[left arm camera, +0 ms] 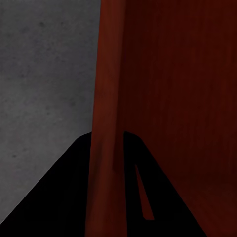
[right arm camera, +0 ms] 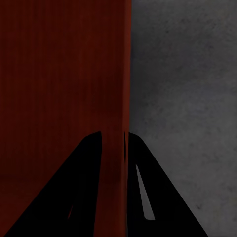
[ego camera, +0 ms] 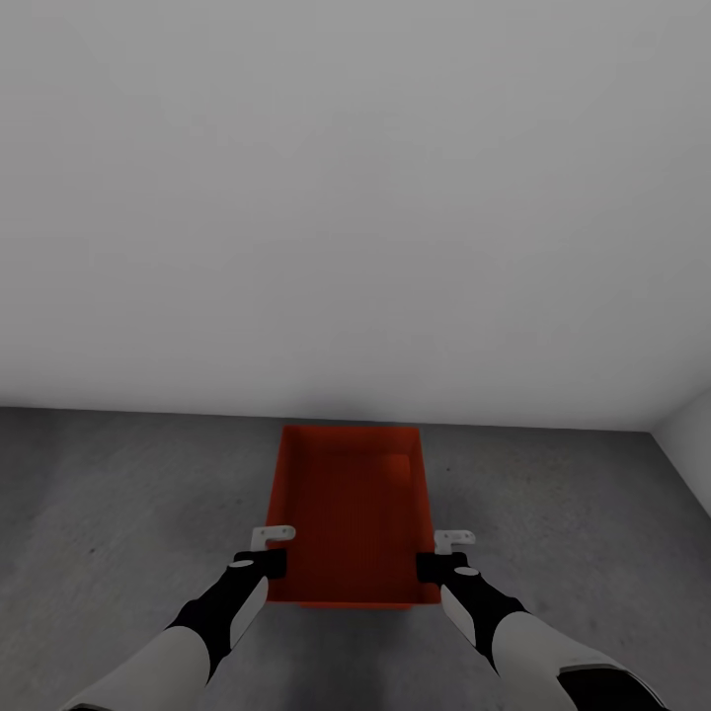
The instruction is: Move the two storage containers from the living room to the garage. In the garage, place one container on the floor and stack the other container on top of it (either order is fine).
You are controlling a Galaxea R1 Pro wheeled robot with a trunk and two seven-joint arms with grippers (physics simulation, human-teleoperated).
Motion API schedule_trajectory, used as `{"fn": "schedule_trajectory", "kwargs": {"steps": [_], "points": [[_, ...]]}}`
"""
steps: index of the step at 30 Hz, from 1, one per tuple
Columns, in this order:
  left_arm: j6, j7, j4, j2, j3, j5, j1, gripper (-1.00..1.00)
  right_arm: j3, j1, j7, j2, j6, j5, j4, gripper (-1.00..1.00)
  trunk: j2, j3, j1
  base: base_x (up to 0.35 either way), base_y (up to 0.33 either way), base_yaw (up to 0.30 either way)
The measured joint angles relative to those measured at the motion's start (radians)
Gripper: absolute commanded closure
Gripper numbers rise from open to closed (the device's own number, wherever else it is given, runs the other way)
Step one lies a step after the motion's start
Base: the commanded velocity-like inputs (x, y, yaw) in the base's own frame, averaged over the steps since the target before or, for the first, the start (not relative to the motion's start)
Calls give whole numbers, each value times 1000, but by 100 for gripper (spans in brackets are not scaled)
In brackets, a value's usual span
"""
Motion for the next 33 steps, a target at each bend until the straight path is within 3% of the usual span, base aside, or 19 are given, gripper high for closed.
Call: {"fn": "schedule_trajectory", "kwargs": {"steps": [33], "points": [[0,2,3,-1,0,1,0,100,2,0,-1,0,4,0,0,100,-231,-104,127,0,0,0]]}}
